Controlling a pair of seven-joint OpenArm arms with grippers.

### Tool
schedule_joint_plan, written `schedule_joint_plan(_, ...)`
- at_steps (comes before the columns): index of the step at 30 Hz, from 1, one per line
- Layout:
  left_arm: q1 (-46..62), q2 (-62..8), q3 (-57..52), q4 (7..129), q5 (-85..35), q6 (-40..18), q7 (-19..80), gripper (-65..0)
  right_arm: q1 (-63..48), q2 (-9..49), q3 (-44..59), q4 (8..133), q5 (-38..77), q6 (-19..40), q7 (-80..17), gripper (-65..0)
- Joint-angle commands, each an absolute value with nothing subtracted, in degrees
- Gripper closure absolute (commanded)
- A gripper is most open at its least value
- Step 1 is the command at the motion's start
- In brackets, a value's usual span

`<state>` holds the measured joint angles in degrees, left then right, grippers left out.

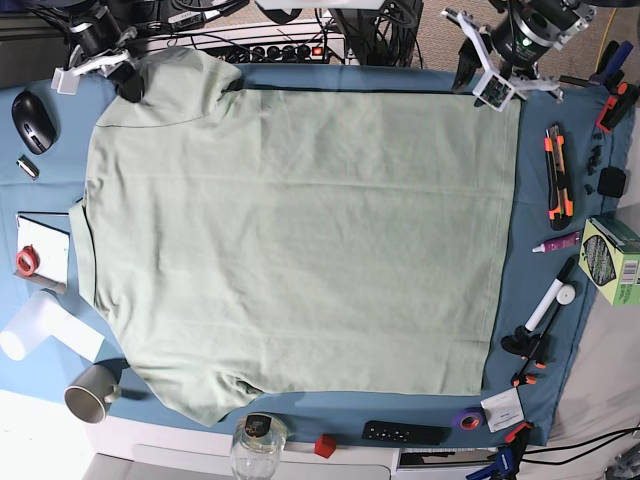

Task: Fold the T-shirt properly
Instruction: 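Move both grippers down to the shirt's shoulder corners, then grasp the shirt corners with both grippers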

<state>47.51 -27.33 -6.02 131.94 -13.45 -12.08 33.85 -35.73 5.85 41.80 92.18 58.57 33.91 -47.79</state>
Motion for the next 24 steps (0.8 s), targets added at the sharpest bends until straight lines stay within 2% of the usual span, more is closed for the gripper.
schedule_joint_plan(1,47.35,-27.75,-6.81,132.86,-13.5,-11.33,33.43,-21.8,-36.49,6.2,41.6,92.29,55.79,33.26,-50.19,0.0)
schedule_joint_plan(4,45.93,-27.62,-10.76,131.7,-14.59,-11.35,33.89,-21.8,-36.51,6.22,41.6,92.29,55.46,33.26,-50.19,0.0)
schedule_joint_plan(8,44.71,-27.62,-19.62,128.4,-22.09,-12.58,35.59,-21.8,-36.49,6.22,41.6,92.29,55.46,33.26,-50.17,0.0)
schedule_joint_plan(14,44.56,-27.57,-31.99,120.53,-38.74,-21.47,38.87,-21.8,-36.47,6.22,41.6,92.29,55.48,33.26,-49.91,0.0)
schedule_joint_plan(19,41.65,-25.63,-35.07,111.94,-50.96,-28.1,44.73,-21.8,-36.32,6.22,41.6,92.29,55.55,33.26,-49.91,0.0)
schedule_joint_plan(24,37.43,-23.31,-35.0,106.72,-55.81,-29.89,47.13,-21.8,-36.34,6.22,41.6,92.29,55.66,33.26,-50.0,0.0)
